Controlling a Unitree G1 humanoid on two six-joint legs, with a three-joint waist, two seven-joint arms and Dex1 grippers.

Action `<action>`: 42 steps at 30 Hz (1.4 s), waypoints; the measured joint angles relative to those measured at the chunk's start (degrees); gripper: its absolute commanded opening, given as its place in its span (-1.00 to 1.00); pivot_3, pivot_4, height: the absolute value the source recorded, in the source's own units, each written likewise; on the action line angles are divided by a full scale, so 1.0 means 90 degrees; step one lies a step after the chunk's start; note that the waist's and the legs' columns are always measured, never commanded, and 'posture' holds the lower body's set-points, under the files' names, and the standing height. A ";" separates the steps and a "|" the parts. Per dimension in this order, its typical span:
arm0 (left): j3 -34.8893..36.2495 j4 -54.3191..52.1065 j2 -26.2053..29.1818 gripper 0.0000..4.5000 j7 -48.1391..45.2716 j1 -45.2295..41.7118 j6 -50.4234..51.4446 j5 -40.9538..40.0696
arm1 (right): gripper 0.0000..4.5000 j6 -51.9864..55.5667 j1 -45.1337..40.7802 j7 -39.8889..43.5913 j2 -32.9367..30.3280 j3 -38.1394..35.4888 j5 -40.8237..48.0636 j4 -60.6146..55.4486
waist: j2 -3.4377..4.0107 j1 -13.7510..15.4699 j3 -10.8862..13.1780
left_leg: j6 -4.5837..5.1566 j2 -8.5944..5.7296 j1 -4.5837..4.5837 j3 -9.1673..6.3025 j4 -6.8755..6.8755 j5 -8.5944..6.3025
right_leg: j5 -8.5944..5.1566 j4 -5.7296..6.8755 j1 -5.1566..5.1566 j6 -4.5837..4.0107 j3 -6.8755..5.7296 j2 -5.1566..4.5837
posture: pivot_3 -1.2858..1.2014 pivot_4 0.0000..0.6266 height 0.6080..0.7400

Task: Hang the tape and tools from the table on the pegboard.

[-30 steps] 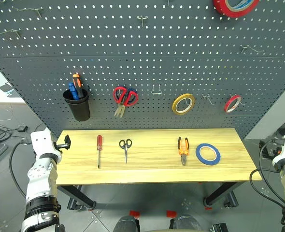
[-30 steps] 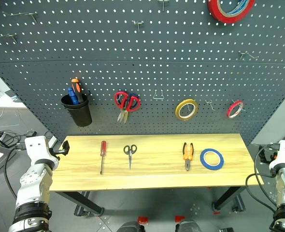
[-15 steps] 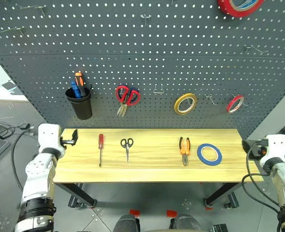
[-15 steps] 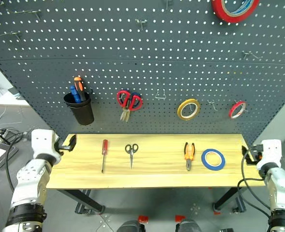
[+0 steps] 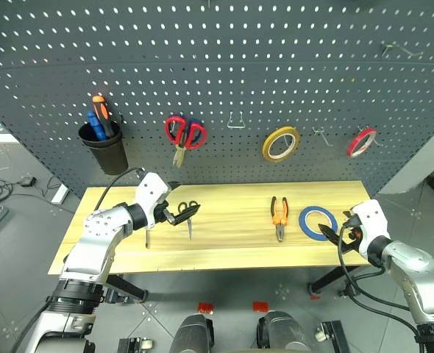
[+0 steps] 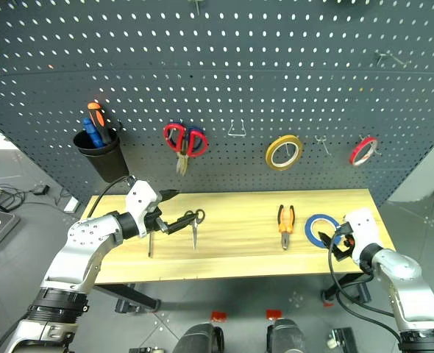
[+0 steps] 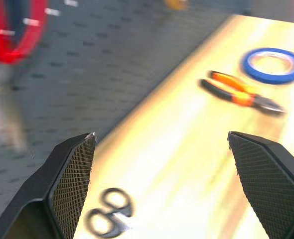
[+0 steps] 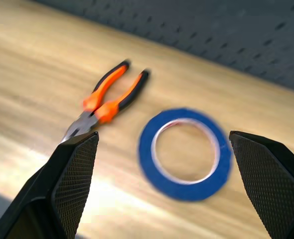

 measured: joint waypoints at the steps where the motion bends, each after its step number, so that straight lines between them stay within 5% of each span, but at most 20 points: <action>1: -0.0027 0.0017 -0.0004 0.98 -0.0065 -0.0065 -0.0001 0.0006 | 1.00 0.0099 -0.0075 0.0002 -0.0041 0.0109 -0.0079 0.0015 | -0.0007 0.0001 0.0057 | 0.0000 0.0000 -0.0002 0.0000 0.0001 0.0000 | 0.0000 -0.0001 -0.0002 0.0000 0.0000 -0.0001 | -0.07 -0.30 1.00; 7: -0.0451 0.0206 -0.0063 0.98 -0.0526 -0.0536 -0.0133 0.0126 | 1.00 0.0262 -0.0996 0.0259 -0.0206 0.1005 -0.0598 0.0766 | -0.0038 -0.0024 0.0292 | 0.0001 -0.0001 -0.0013 0.0000 0.0002 0.0000 | 0.0000 -0.0003 -0.0013 0.0001 -0.0003 -0.0001 | -0.09 -0.14 1.00; 11: -0.0695 0.0454 -0.0092 0.98 -0.0882 -0.0736 -0.0238 0.0224 | 1.00 0.0147 -0.1780 0.0297 0.0020 0.1567 -0.1013 0.1920 | -0.0042 -0.0111 0.0420 | 0.0000 0.0001 -0.0116 -0.0002 0.0025 0.0002 | 0.0002 0.0017 -0.0111 0.0000 -0.0004 0.0000 | -0.08 -0.09 1.00; 17: -0.1004 0.0569 -0.0231 0.98 -0.1190 -0.0959 -0.0542 0.0416 | 1.00 -0.0315 -0.2837 0.0535 0.0102 0.2023 -0.1525 0.3781 | -0.0044 -0.0146 0.0574 | 0.0031 0.0001 -0.0140 0.0000 0.0074 -0.0017 | 0.0001 0.0010 -0.0109 0.0002 -0.0012 -0.0006 | -0.07 -0.09 1.00; 20: -0.1067 0.0598 -0.0322 1.00 -0.1247 -0.0970 -0.0620 0.0496 | 0.76 -0.0384 -0.3157 0.0822 0.0116 0.2121 -0.1611 0.4507 | -0.0046 -0.0145 0.0590 | 0.0034 0.0001 -0.0149 -0.0001 0.0089 -0.0019 | 0.0001 0.0012 -0.0109 0.0002 -0.0016 -0.0010 | -0.07 -0.11 1.00; 28: -0.1106 0.0682 -0.0477 1.00 -0.1293 -0.1002 -0.0784 0.0527 | -0.37 -0.0369 -0.3704 0.1407 0.0088 0.2253 -0.1900 0.5272 | -0.0046 -0.0144 0.0590 | 0.0033 0.0001 -0.0141 -0.0005 0.0103 -0.0019 | 0.0004 0.0043 -0.0108 0.0007 -0.0018 -0.0011 | -0.07 -0.20 1.00; 31: -0.1096 0.0719 -0.0535 1.00 -0.1286 -0.1002 -0.0842 0.0520 | -0.70 -0.0664 -0.3682 0.1362 0.0100 0.2389 -0.2149 0.5253 | -0.0049 -0.0145 0.0588 | 0.0032 0.0001 -0.0128 -0.0001 0.0104 -0.0018 | 0.0003 0.0056 -0.0105 0.0008 -0.0014 -0.0011 | -0.07 -0.20 1.00; 36: -0.1040 0.0694 -0.0738 1.00 -0.1234 -0.0954 -0.0862 0.0418 | -0.70 -0.1168 -0.2837 0.0822 -0.0064 0.2375 -0.2506 0.4231 | -0.0051 -0.0114 0.0587 | 0.0027 -0.0003 -0.0121 0.0002 0.0109 -0.0016 | -0.0002 0.0081 -0.0106 0.0017 -0.0011 -0.0016 | -0.07 -0.19 1.00; 42: -0.0688 0.0447 -0.1021 1.00 -0.1043 -0.0863 -0.0670 -0.0058 | -0.70 -0.1366 -0.0794 -0.0473 -0.0373 0.1312 -0.2900 0.0994 | -0.0040 -0.0115 0.0593 | -0.0005 -0.0005 -0.0134 0.0011 0.0106 -0.0002 | -0.0012 0.0091 -0.0127 0.0034 -0.0001 -0.0021 | -0.09 -0.19 1.00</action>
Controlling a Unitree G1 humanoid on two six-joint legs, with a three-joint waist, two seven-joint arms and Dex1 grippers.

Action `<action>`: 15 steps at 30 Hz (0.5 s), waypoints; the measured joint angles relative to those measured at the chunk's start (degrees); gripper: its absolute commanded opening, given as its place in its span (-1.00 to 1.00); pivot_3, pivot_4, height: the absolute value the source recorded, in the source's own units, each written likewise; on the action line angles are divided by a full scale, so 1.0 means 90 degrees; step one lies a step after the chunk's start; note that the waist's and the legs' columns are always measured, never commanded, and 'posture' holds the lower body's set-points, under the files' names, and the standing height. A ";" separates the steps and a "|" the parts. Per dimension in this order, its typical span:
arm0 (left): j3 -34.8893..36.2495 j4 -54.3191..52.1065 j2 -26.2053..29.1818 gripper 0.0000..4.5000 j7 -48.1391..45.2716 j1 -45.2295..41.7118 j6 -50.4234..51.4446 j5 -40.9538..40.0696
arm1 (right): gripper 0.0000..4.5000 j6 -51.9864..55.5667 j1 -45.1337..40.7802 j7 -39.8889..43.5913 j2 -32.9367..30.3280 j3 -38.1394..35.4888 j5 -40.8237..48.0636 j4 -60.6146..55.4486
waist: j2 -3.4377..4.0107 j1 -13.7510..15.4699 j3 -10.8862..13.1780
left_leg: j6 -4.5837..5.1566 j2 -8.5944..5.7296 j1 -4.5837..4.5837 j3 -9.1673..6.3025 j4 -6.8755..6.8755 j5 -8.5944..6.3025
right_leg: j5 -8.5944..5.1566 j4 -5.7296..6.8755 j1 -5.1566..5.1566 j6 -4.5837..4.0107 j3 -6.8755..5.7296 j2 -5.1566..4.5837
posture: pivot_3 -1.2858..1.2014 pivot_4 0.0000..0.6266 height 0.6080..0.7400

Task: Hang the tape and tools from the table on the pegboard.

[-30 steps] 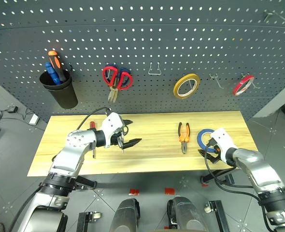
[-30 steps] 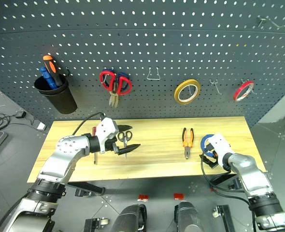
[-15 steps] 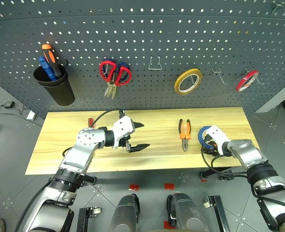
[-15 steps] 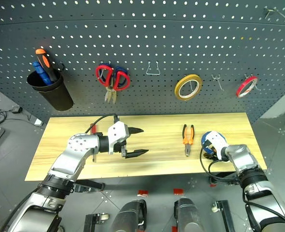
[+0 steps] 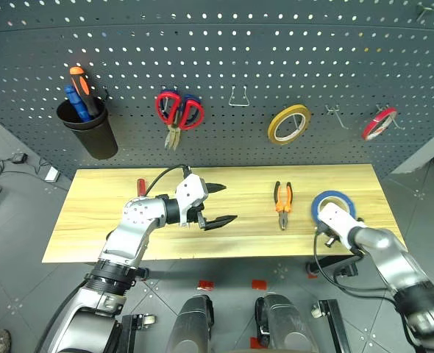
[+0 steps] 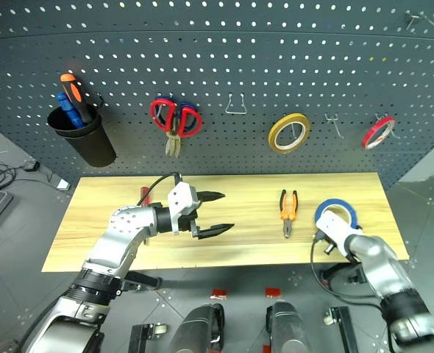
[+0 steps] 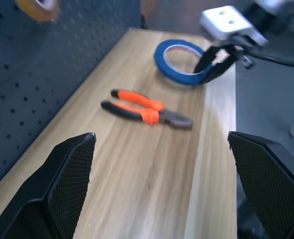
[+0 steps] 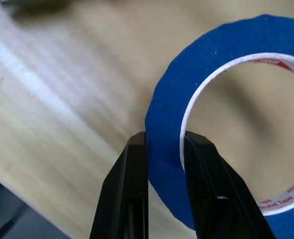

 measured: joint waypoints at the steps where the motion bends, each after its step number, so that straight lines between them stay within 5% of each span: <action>1: 0.0077 -0.0026 -0.0122 1.00 0.0119 -0.0028 0.0007 -0.0065 | -0.70 -0.0105 0.0327 -0.0345 0.0139 -0.0173 -0.0162 -0.0671 | -0.0007 -0.0013 0.0003 | -0.0009 0.0006 0.0007 -0.0002 -0.0001 0.0001 | -0.0003 0.0003 0.0003 0.0004 -0.0001 0.0005 | -0.09 -0.19 1.00; 7: 0.0421 -0.0038 -0.0696 1.00 0.0976 -0.0481 -0.0059 -0.0133 | -0.70 -0.0658 0.0770 -0.1460 0.0962 -0.0161 -0.0787 -0.2360 | -0.0013 -0.0060 0.0006 | -0.0026 0.0004 0.0020 0.0004 -0.0002 0.0011 | -0.0003 0.0010 0.0007 0.0030 0.0010 0.0010 | -0.10 -0.19 1.00; 15: 0.0452 -0.0179 -0.0996 1.00 0.1448 -0.0906 0.0053 -0.0187 | -0.70 -0.1194 -0.1114 -0.1234 0.1001 -0.0509 -0.0154 -0.1176 | -0.0020 -0.0047 0.0010 | -0.0024 -0.0002 0.0019 0.0003 -0.0002 0.0011 | 0.0009 0.0004 0.0011 0.0023 0.0007 0.0010 | -0.09 -0.22 1.00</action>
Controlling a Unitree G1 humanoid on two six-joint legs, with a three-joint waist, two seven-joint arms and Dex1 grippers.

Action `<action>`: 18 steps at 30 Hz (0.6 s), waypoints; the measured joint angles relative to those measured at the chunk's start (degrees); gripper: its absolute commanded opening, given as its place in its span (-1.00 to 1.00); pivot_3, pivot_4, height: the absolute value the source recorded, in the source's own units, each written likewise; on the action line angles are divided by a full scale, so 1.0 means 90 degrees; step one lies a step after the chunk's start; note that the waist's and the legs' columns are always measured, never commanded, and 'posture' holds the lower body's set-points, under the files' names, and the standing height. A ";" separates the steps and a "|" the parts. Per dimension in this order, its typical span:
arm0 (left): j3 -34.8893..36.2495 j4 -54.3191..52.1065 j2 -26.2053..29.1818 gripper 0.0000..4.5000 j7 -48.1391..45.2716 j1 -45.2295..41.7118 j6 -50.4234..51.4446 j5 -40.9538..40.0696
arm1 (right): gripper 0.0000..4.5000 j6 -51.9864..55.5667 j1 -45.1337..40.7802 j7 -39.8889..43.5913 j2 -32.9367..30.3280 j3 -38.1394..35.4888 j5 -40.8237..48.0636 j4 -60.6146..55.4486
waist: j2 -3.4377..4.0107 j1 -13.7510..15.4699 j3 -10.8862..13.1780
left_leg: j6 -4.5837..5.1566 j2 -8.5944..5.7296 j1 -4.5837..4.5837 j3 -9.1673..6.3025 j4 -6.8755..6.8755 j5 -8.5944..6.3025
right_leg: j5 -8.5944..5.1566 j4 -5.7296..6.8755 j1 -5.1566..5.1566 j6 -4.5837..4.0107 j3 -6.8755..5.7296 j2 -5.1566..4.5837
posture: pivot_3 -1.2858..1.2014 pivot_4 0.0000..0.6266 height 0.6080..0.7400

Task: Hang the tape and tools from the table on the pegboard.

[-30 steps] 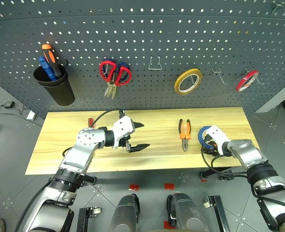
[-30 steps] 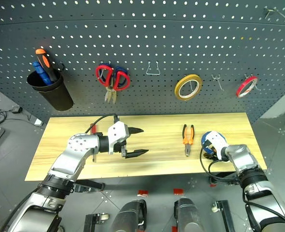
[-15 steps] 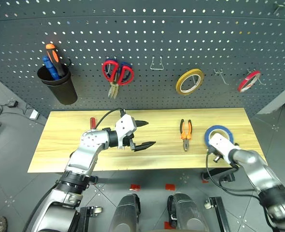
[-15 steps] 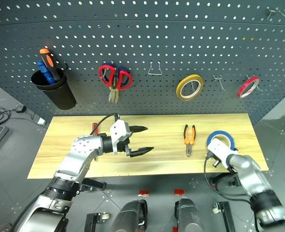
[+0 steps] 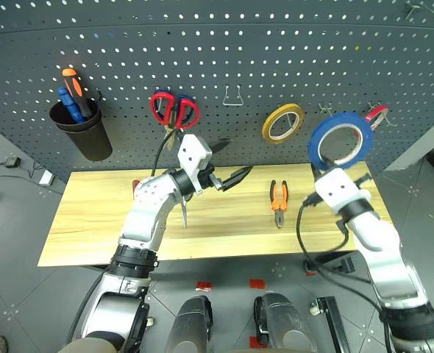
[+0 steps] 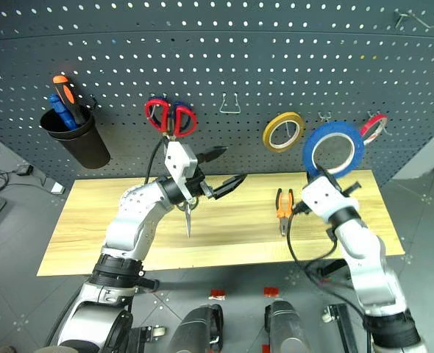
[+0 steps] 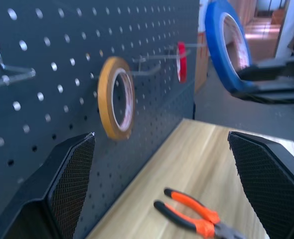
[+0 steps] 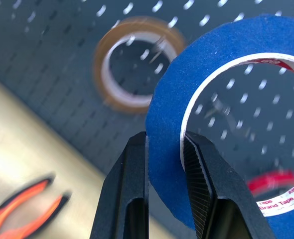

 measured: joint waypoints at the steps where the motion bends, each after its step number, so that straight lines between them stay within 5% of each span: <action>1: 0.0003 0.0000 0.0002 1.00 0.0025 -0.0014 0.0008 0.0000 | -0.70 -0.0092 -0.0220 0.0072 -0.0055 -0.0045 0.0102 0.0337 | 0.0000 0.0001 0.0000 | 0.0000 0.0002 0.0001 -0.0001 -0.0001 0.0000 | 0.0000 -0.0002 0.0000 0.0000 -0.0001 0.0000 | -0.09 -0.22 1.00; 8: -0.0007 0.0007 -0.0024 1.00 0.0134 -0.0011 0.0023 0.0003 | -0.70 -0.0777 -0.1642 0.0875 -0.0050 -0.0111 0.0858 0.2508 | 0.0000 -0.0035 0.0000 | 0.0001 0.0003 -0.0008 0.0011 -0.0005 -0.0001 | -0.0001 -0.0012 -0.0010 -0.0001 0.0005 -0.0002 | -0.08 -0.23 1.00; 14: 0.0100 0.0022 0.0251 1.00 0.0270 0.0148 0.0029 0.0049 | 0.10 -0.0826 -0.1843 0.1152 0.0256 -0.0065 0.1208 0.2750 | 0.0000 -0.0031 0.0000 | 0.0001 0.0008 -0.0009 0.0006 -0.0007 -0.0001 | -0.0001 -0.0010 -0.0010 -0.0001 0.0001 -0.0003 | -0.08 -0.23 1.00; 18: 0.0245 0.0083 0.0914 1.00 0.0063 0.0477 -0.0001 0.0128 | 0.67 -0.0005 -0.1075 0.1035 0.0517 -0.0056 0.1219 0.1823 | 0.0001 -0.0022 0.0000 | 0.0000 0.0011 -0.0012 0.0004 -0.0007 -0.0001 | -0.0001 -0.0008 -0.0013 -0.0002 0.0001 -0.0005 | -0.08 -0.23 1.00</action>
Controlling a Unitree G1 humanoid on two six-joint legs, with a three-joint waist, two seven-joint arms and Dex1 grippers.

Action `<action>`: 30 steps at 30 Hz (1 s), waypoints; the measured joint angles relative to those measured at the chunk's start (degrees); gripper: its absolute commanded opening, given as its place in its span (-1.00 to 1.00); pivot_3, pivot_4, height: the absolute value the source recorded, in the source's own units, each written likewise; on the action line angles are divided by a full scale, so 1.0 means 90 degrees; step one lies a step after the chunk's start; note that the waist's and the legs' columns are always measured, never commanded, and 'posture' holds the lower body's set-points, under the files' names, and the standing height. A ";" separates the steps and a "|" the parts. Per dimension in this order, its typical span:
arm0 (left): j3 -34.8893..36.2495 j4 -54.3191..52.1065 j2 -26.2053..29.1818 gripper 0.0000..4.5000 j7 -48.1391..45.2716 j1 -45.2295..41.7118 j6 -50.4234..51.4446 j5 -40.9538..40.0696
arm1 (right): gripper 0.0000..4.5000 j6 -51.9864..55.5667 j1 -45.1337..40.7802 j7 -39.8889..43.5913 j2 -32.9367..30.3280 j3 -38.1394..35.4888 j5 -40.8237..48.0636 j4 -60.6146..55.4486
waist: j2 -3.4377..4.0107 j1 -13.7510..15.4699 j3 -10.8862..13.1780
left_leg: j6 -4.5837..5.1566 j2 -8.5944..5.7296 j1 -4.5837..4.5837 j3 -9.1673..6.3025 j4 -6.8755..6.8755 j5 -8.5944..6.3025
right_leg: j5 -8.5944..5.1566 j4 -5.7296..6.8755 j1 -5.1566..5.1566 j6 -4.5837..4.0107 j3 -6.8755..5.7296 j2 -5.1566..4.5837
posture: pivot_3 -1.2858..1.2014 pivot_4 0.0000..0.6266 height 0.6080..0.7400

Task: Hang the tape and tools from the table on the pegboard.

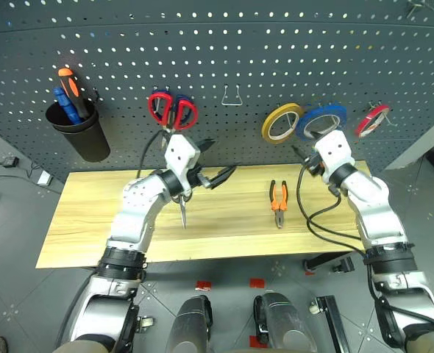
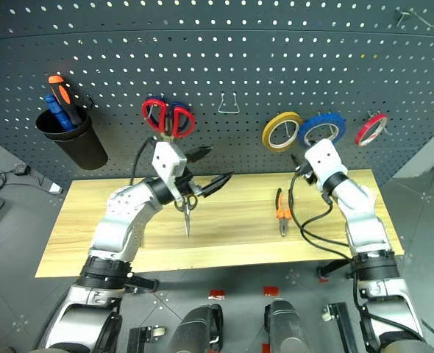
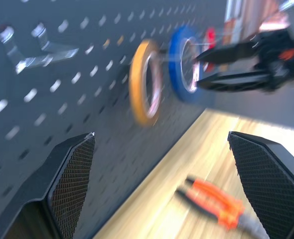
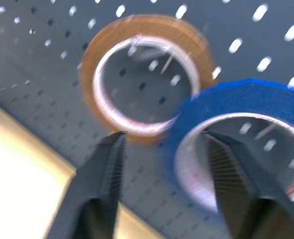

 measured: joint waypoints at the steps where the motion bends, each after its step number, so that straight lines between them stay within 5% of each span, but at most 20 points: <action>1: 0.0003 0.0083 0.0298 1.00 -0.0171 0.0105 -0.0090 0.0056 | 0.84 0.0410 0.0303 -0.0078 0.0147 0.0020 0.0005 -0.0388 | 0.0001 -0.0003 0.0000 | 0.0000 0.0001 0.0000 -0.0001 -0.0002 0.0000 | 0.0000 0.0000 -0.0002 0.0000 0.0000 0.0001 | -0.08 -0.22 1.00; 2: 0.0014 0.0220 0.0541 1.00 -0.0314 0.0166 -0.0146 0.0111 | 0.99 0.0731 0.0518 -0.0125 0.0254 0.0085 0.0012 -0.0649 | 0.0002 -0.0009 0.0000 | 0.0000 0.0002 0.0001 0.0000 -0.0003 0.0000 | 0.0000 0.0004 -0.0004 -0.0001 0.0001 0.0001 | -0.08 -0.22 1.00; 8: 0.0002 0.0998 0.1406 1.00 -0.1158 0.0305 -0.0468 0.0263 | 0.99 0.3207 0.0972 -0.0827 0.1464 0.0337 0.0025 -0.2119 | 0.0004 -0.0001 0.0001 | 0.0022 0.0002 0.0001 -0.0006 0.0001 -0.0013 | 0.0005 0.0017 -0.0014 -0.0011 0.0000 0.0000 | -0.08 -0.22 1.00; 14: -0.0173 0.1514 0.1732 1.00 -0.1836 -0.0002 -0.0805 0.0547 | 0.99 0.5299 0.0346 -0.2169 0.3015 0.0476 -0.0165 -0.1478 | 0.0004 0.0020 0.0001 | 0.0021 -0.0004 -0.0015 -0.0007 0.0001 -0.0012 | 0.0009 0.0018 -0.0035 -0.0017 0.0001 -0.0003 | -0.08 -0.23 1.00; 19: -0.0283 0.1718 0.1655 1.00 -0.2056 -0.0115 -0.0880 0.0627 | 0.99 0.4704 -0.0400 -0.2861 0.2840 0.0450 -0.0513 -0.0002 | 0.0003 0.0049 0.0000 | 0.0012 -0.0013 -0.0097 -0.0010 0.0018 -0.0004 | 0.0010 0.0019 -0.0102 -0.0017 -0.0005 -0.0005 | -0.07 -0.24 1.00; 30: -0.0318 0.1641 0.1504 1.00 -0.2223 -0.0290 -0.0690 0.0589 | 0.99 0.3774 -0.1237 -0.3083 0.2853 0.0014 -0.0240 0.2295 | 0.0000 -0.0142 -0.0001 | 0.0005 0.0000 -0.0099 0.0006 0.0006 0.0000 | 0.0010 0.0018 -0.0112 -0.0017 0.0005 0.0002 | -0.05 -0.22 1.00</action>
